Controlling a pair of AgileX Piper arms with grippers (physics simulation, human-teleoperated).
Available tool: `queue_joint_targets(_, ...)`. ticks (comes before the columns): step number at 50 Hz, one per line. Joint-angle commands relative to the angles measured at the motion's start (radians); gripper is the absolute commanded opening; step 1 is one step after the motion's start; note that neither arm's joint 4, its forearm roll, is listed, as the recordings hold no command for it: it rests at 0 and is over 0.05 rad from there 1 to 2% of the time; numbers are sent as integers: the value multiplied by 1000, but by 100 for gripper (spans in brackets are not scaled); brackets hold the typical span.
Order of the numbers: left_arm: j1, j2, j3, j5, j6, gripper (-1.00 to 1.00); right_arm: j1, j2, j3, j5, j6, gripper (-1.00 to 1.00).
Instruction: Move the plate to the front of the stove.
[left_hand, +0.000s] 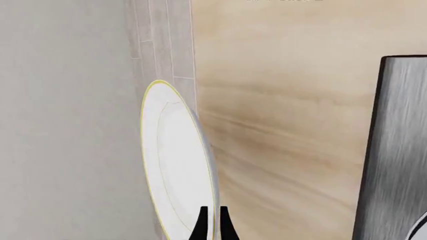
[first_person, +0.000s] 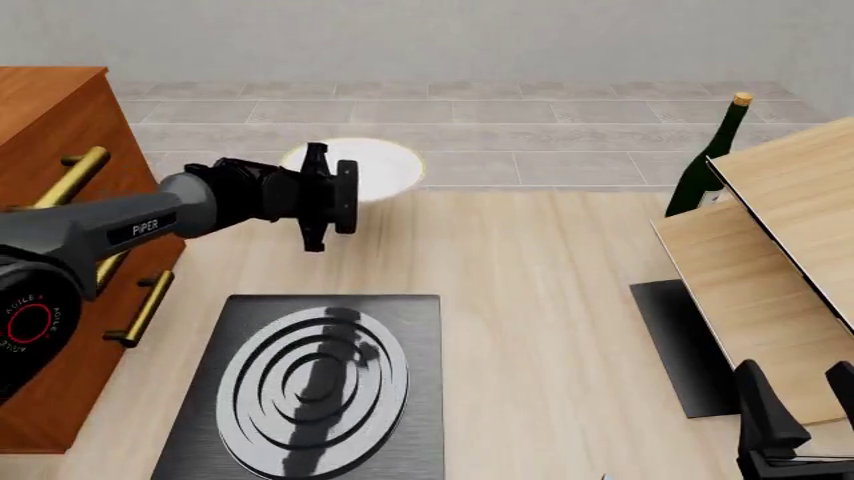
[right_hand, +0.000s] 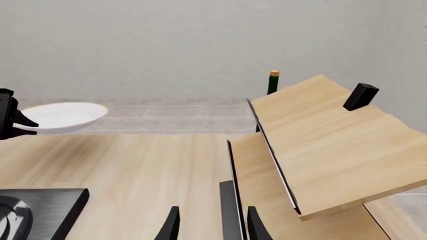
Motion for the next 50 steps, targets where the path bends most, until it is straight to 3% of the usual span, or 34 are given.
queue_joint_targets(1,-1,23,-23,-7,-7,-100,-3,0,0,0,-3,100)
queue_joint_targets(50,-4,4,113,-84,-25,-100,-5,5,0,-3,1,100)
